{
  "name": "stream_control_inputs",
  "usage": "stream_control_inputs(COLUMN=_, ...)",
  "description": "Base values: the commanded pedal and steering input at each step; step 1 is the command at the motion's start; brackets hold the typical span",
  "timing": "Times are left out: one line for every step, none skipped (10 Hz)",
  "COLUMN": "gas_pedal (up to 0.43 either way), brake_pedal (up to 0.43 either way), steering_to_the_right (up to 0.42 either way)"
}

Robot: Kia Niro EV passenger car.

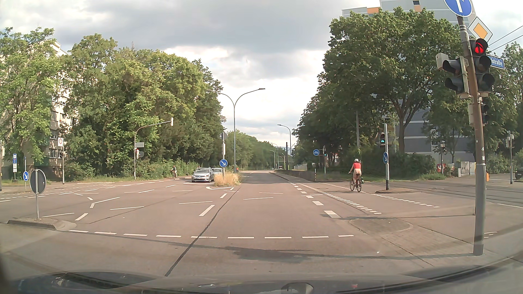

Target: Follow the waypoints while adhering to traffic rules and regulations

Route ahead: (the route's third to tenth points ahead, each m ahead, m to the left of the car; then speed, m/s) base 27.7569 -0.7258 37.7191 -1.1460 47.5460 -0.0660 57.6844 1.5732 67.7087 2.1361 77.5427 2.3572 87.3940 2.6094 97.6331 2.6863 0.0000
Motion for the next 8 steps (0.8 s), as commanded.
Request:
stream_control_inputs(gas_pedal=0.000, brake_pedal=0.220, steering_to_the_right=-0.008)
stream_control_inputs(gas_pedal=0.000, brake_pedal=0.220, steering_to_the_right=-0.008)
stream_control_inputs(gas_pedal=0.000, brake_pedal=0.220, steering_to_the_right=-0.008)
stream_control_inputs(gas_pedal=0.000, brake_pedal=0.220, steering_to_the_right=-0.008)
stream_control_inputs(gas_pedal=0.000, brake_pedal=0.220, steering_to_the_right=-0.008)
stream_control_inputs(gas_pedal=0.000, brake_pedal=0.220, steering_to_the_right=-0.008)
stream_control_inputs(gas_pedal=0.000, brake_pedal=0.220, steering_to_the_right=-0.008)
stream_control_inputs(gas_pedal=0.000, brake_pedal=0.220, steering_to_the_right=-0.008)
